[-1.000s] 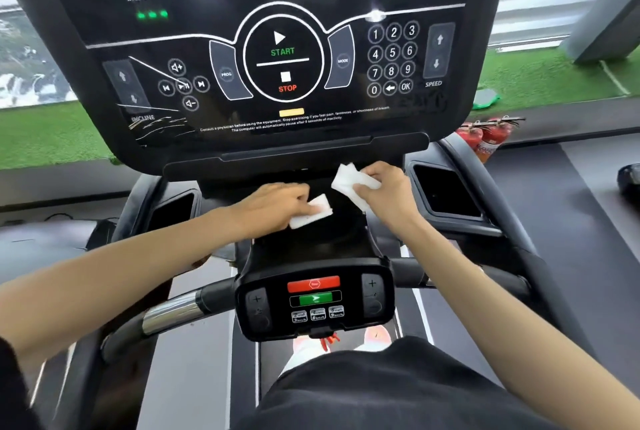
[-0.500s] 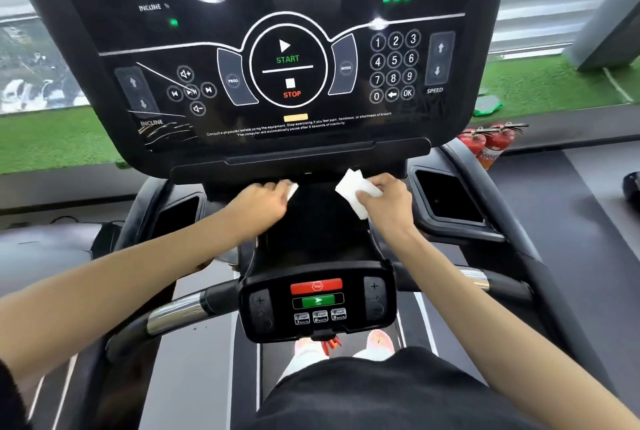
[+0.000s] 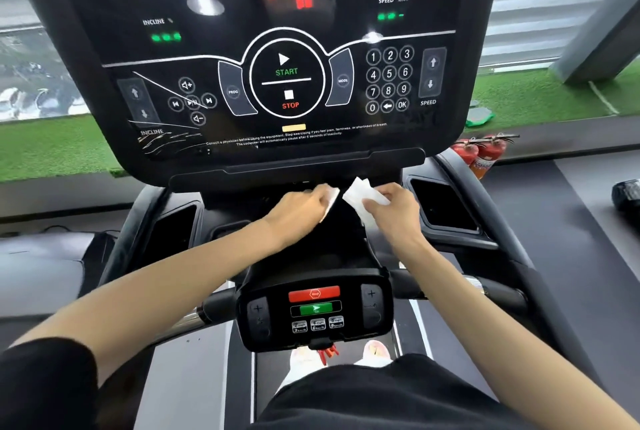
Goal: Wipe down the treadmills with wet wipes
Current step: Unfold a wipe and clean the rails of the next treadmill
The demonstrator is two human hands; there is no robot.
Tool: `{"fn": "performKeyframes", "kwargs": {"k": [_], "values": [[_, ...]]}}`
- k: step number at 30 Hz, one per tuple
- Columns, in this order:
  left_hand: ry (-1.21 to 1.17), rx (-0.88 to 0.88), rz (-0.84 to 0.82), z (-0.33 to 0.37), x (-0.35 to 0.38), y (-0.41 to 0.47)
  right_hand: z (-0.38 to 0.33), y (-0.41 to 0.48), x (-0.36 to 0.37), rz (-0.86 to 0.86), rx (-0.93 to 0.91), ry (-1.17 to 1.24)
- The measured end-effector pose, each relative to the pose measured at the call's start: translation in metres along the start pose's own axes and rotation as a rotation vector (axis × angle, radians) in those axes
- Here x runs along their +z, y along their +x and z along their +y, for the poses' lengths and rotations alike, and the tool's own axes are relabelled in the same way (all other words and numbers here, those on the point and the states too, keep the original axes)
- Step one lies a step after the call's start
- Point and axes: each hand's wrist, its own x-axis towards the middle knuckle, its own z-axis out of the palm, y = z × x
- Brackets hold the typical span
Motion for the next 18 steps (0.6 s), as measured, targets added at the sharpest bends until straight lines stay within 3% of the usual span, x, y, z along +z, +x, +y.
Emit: {"fn": "performKeyframes", "kwargs": {"k": [4, 6, 9, 11, 13, 15, 18], "values": [[0.179, 0.326, -0.12, 0.0, -0.007, 0.005, 0.001, 0.001, -0.002, 0.03, 0.009, 0.004], [0.189, 0.502, -0.064, -0.011, -0.007, -0.008, 0.002, 0.002, -0.001, 0.029, 0.012, 0.002], [0.141, 0.36, -0.242, -0.033, -0.011, -0.036, 0.003, 0.002, 0.001, 0.015, 0.013, 0.002], [0.33, 0.158, -0.116, -0.043, -0.005, -0.043, 0.004, 0.003, 0.003, 0.015, 0.022, 0.015], [0.226, -0.003, -0.062, -0.033, -0.011, -0.041, 0.005, 0.003, 0.004, 0.024, 0.023, 0.016], [0.12, 0.099, -0.021, -0.011, -0.008, -0.028, 0.006, 0.005, 0.004, 0.034, 0.021, 0.018], [-0.184, 0.203, -0.224, 0.009, -0.017, -0.019, 0.006, 0.006, 0.001, 0.031, 0.025, 0.012]]}}
